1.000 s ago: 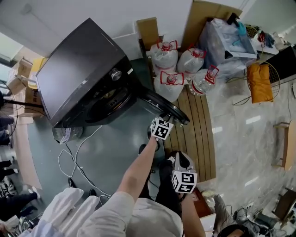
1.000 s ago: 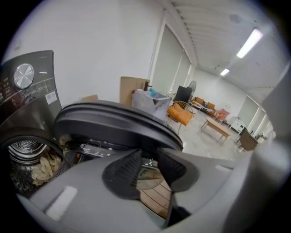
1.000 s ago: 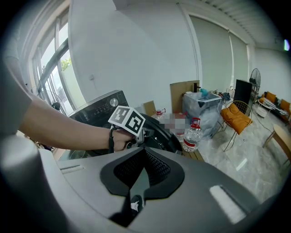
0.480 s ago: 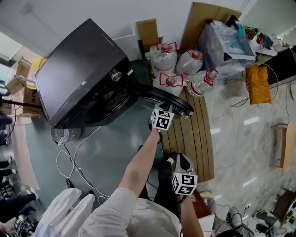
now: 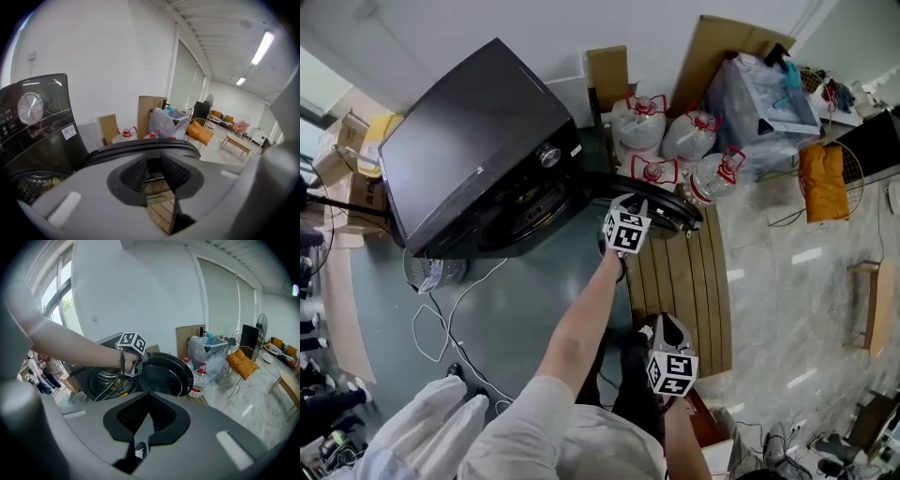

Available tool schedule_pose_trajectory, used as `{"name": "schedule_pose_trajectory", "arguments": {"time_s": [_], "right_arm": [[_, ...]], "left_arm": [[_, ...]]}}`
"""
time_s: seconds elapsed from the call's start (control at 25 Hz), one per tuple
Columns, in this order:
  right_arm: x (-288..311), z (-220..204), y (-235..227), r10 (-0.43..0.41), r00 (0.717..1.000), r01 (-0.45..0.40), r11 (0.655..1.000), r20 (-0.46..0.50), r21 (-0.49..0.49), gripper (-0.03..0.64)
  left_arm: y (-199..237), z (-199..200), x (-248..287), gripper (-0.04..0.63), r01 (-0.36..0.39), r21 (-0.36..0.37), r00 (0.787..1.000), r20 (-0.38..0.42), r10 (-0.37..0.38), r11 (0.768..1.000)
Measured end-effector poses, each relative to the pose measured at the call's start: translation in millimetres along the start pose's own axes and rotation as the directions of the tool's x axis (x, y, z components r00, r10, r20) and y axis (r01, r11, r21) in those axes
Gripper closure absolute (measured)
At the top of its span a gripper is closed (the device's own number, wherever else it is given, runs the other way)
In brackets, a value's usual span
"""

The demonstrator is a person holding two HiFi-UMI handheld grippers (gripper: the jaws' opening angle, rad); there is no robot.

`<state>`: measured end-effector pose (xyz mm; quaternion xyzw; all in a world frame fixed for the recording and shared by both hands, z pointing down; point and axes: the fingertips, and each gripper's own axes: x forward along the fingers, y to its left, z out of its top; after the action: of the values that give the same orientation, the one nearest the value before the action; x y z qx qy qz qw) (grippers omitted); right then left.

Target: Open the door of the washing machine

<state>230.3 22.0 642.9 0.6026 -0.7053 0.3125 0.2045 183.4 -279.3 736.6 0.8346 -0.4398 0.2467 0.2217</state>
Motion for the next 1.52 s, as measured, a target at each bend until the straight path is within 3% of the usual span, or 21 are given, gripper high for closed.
{"name": "schedule_pose_trajectory", "arguments": {"time_s": [0.2,0.4,0.68,0.88,1.28,1.4,1.52], "right_arm": [[9,16,8,0.003,1.000,-0.003,1.000,0.026,-0.003,0.617],[18,44,18,0.001,0.998,0.000,1.000,0.062,-0.008,0.617],[16,72,50,0.085,0.992,-0.081,0.995,0.095,-0.050,0.617],[3,77,71,0.186,0.978,-0.176,0.979,0.097,-0.099,0.617],[-21,47,81,0.290,0.955,-0.277,0.945,0.059,-0.172,0.617],[-27,46,85,0.318,0.946,-0.300,0.930,0.057,-0.212,0.617],[-30,53,89,0.342,0.937,-0.315,0.917,0.073,-0.244,0.617]], "left_arm": [[8,-12,-35,0.449,0.001,-0.031,1.000,0.021,0.000,1.000],[3,-37,-110,0.449,0.007,-0.085,0.998,0.059,-0.002,0.996],[9,-68,-243,0.449,-0.103,-0.144,0.989,0.092,0.117,0.984],[18,-68,-320,0.449,-0.237,-0.239,0.953,0.133,0.273,0.942],[11,-91,-410,0.474,-0.403,-0.334,0.866,0.163,0.473,0.852],[5,-93,-422,0.538,-0.423,-0.344,0.847,0.179,0.501,0.838],[-3,-98,-427,0.538,-0.432,-0.335,0.843,0.179,0.507,0.837]]}}
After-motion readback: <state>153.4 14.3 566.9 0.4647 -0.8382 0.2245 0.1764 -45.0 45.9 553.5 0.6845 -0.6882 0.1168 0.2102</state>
